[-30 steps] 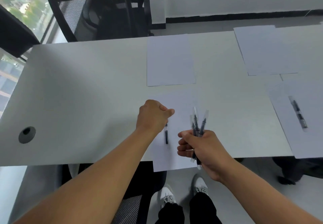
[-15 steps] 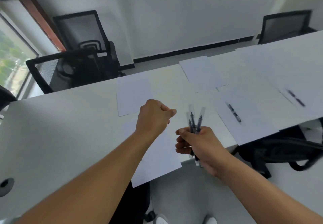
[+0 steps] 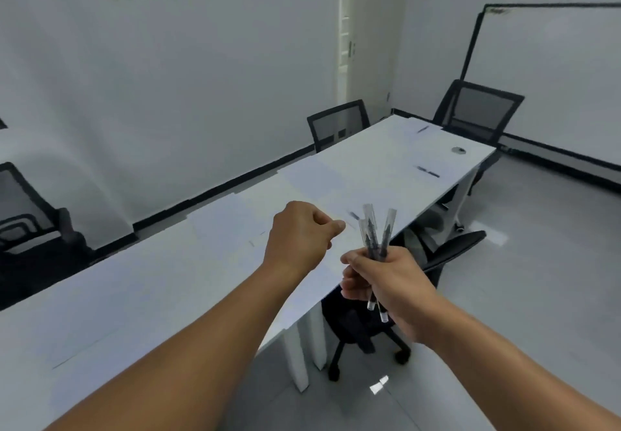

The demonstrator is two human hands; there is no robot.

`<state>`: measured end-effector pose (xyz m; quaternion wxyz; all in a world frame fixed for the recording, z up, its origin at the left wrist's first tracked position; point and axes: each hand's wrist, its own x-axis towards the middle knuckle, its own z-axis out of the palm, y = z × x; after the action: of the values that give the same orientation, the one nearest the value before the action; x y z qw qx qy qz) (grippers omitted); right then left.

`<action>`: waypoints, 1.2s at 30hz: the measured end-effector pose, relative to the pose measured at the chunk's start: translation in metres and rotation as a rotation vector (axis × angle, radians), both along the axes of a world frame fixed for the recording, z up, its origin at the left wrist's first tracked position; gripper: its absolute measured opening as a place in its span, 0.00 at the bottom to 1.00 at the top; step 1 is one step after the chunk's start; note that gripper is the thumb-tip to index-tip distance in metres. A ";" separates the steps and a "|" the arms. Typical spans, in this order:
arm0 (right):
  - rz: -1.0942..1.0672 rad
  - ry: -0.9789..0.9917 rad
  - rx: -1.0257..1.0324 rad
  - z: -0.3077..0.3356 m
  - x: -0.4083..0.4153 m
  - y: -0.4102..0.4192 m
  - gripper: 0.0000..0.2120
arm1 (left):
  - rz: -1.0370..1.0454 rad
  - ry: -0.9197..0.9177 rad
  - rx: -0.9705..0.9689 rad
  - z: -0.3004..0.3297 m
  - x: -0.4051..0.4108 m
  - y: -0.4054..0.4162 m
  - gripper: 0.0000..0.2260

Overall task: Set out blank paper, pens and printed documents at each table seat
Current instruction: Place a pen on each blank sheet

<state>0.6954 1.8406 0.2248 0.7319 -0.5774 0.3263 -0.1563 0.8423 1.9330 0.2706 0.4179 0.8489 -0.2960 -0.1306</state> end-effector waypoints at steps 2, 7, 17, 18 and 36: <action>-0.044 0.004 -0.033 0.010 -0.037 -0.042 0.10 | -0.044 -0.005 -0.027 0.009 -0.029 -0.047 0.13; -0.207 -0.026 -0.112 0.040 -0.140 -0.151 0.11 | -0.205 -0.032 -0.096 0.035 -0.118 -0.174 0.14; -0.482 -0.010 -0.170 0.057 -0.271 -0.301 0.13 | -0.532 -0.054 -0.139 0.048 -0.239 -0.369 0.13; -0.498 -0.012 -0.170 0.059 -0.277 -0.315 0.14 | -0.555 -0.052 -0.142 0.046 -0.244 -0.388 0.12; -0.821 0.109 -0.236 0.084 -0.331 -0.571 0.10 | -0.820 0.031 -0.166 0.072 -0.306 -0.684 0.09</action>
<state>0.3641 1.2700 0.3086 0.5194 -0.4868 0.5473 -0.4401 0.5364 1.2489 0.3428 0.4027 0.6222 -0.6127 -0.2745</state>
